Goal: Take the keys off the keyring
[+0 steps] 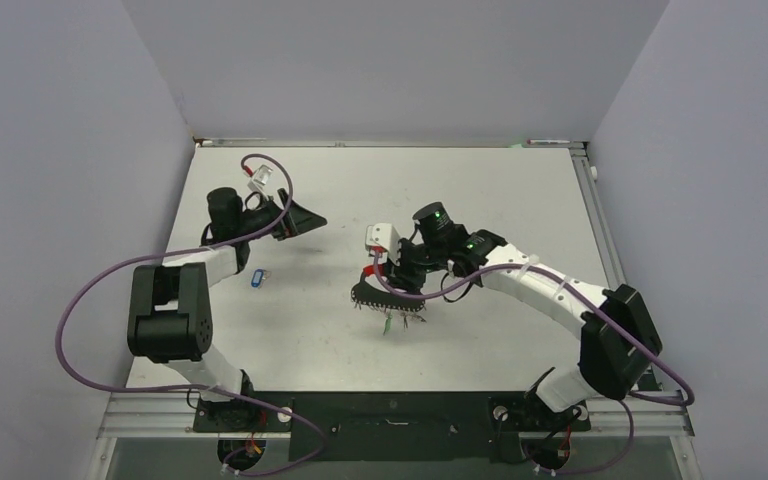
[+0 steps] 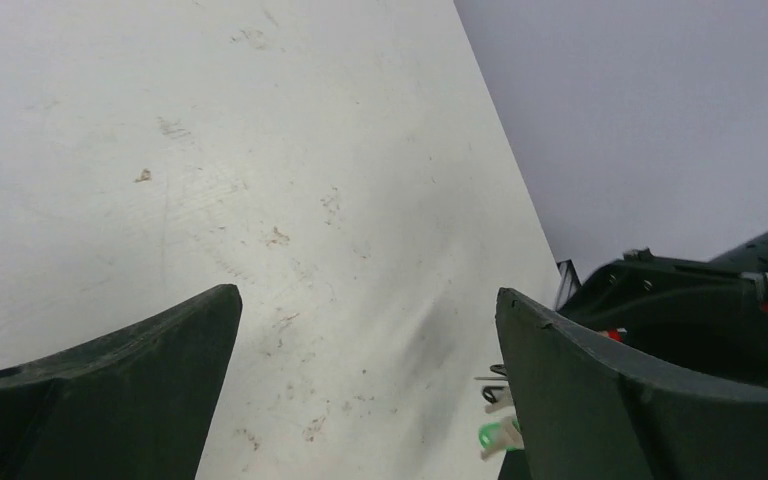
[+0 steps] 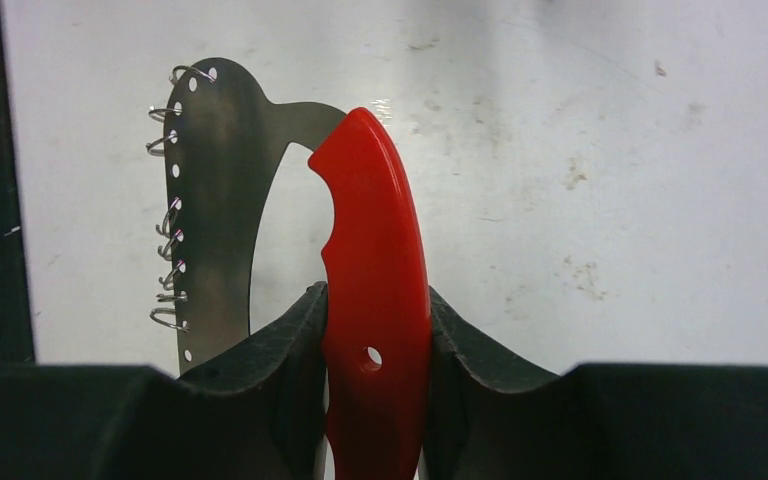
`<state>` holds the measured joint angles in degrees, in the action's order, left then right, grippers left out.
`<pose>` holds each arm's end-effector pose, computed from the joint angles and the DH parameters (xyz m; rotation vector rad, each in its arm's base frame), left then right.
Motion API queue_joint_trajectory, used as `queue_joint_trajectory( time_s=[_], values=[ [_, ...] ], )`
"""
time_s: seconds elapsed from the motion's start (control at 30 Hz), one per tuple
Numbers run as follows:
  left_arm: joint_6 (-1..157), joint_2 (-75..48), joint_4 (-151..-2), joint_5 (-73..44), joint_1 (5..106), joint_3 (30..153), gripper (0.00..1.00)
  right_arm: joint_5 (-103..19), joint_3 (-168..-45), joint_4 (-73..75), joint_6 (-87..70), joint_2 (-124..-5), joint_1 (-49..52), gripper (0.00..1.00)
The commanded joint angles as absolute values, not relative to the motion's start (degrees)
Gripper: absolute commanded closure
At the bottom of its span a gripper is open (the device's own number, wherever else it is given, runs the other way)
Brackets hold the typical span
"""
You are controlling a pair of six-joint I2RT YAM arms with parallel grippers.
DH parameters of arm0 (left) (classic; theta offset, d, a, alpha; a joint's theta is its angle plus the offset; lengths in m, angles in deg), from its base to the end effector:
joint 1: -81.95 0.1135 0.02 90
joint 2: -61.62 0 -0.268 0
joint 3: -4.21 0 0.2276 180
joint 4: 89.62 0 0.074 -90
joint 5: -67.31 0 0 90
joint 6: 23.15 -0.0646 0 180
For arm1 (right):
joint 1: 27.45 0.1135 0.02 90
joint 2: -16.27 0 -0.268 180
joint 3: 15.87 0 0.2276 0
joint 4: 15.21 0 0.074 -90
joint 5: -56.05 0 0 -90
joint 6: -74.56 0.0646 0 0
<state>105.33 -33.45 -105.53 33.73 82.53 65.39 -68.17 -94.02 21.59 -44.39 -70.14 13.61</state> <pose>0.3375 -0.0504 0.2197 0.0607 1.9659 -1.3622 0.2163 0.2366 0.2581 -1.5625 1.7196 0.8061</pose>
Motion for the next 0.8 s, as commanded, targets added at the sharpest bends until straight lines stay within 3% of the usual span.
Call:
queue_joint_trajectory(
  time_s=[0.0,0.23,0.5,0.77],
  values=[
    [98.41,-29.02,-98.02,33.69,85.76,66.81,0.04,-72.00,-95.63,28.81,-47.59,-64.93,16.48,0.95],
    [90.04,-27.29,-87.96,31.61,86.52,67.49,0.04,-72.64,-90.24,22.66,-47.53,-72.79,15.80,0.94],
    [88.30,-25.11,-87.28,31.16,87.39,66.11,0.04,-72.09,-93.82,12.57,-48.54,-87.75,9.89,0.93],
    [87.13,-23.66,-86.85,30.94,88.23,64.30,0.04,-73.23,-99.39,14.22,-51.93,-95.07,7.11,0.87]
  ],
)
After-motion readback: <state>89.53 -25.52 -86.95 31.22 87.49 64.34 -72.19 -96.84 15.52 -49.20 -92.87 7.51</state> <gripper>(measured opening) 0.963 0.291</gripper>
